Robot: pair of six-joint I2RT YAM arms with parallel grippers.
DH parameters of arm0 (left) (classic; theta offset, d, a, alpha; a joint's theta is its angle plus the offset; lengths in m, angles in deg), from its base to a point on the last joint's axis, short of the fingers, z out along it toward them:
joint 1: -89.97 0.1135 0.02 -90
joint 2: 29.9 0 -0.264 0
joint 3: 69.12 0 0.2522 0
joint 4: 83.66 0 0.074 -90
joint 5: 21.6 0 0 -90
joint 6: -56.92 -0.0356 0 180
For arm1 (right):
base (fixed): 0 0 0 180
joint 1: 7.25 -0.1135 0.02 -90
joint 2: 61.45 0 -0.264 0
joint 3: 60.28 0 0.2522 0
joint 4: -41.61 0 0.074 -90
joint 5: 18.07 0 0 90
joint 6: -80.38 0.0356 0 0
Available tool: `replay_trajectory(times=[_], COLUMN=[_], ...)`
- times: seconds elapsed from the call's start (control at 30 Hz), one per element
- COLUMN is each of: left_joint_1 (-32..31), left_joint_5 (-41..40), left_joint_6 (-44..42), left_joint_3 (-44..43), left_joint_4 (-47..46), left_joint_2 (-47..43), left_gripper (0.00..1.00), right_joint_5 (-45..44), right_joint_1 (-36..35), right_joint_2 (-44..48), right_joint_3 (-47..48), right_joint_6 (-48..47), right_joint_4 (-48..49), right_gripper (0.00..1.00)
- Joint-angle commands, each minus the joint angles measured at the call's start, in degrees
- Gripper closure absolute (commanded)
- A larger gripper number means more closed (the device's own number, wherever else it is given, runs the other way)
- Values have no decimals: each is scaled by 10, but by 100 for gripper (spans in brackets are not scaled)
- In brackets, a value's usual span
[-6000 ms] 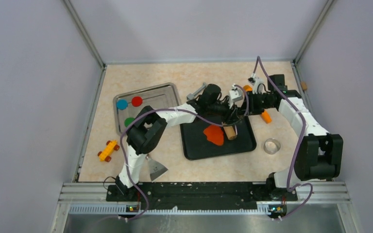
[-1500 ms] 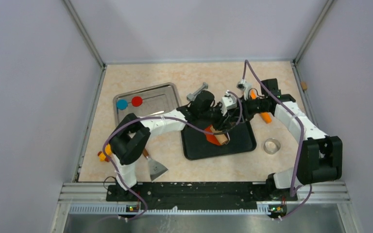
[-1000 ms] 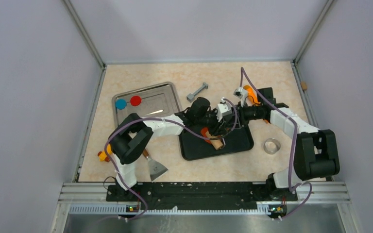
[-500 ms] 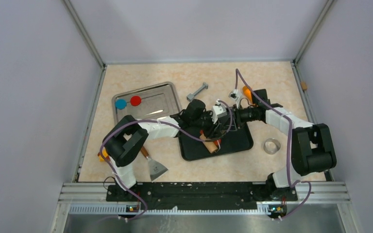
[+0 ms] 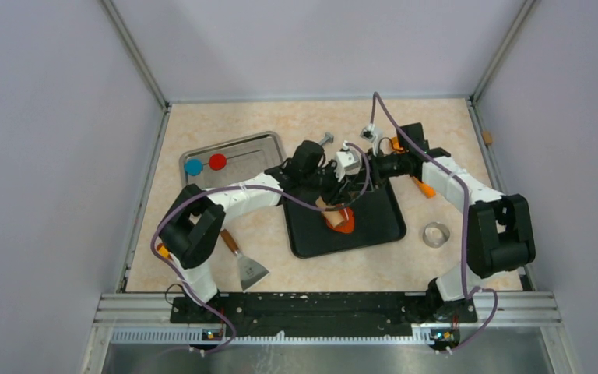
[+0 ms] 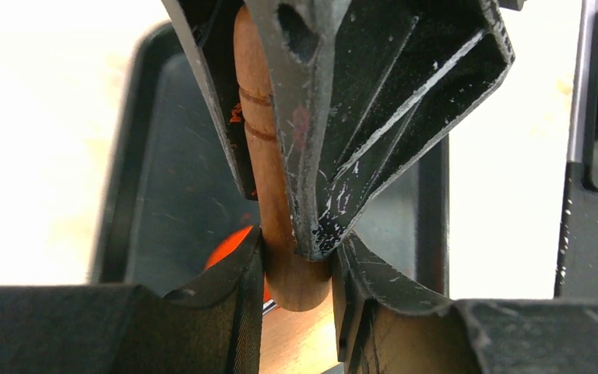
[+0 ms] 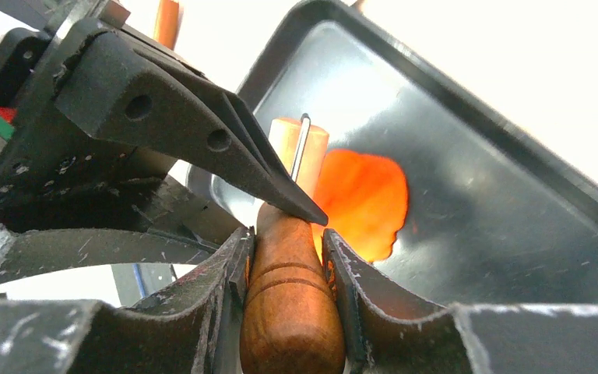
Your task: Roll out the dumpling wrappers from the dough
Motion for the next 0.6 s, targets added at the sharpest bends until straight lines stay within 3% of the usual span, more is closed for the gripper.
replay_trajectory(times=[0.0,0.23,0.57], left_joint_1=[12,14,19], left_joint_5=[5,49,49], left_joint_6=[-22,-1,4], left_joint_3=[-55,-97,-78], left_joint_4=[42,30,1], left_joint_2=[-27,40,102], left_gripper=[100,100,100], right_joint_5=[-29,-41,-73], right_joint_1=[11,12,13], right_joint_2=[20,-1,-38], right_joint_3=[74,75,29], right_joint_6=[13,-6,-57], right_joint_4=[5,-18,-23], right_gripper=[100,100,100])
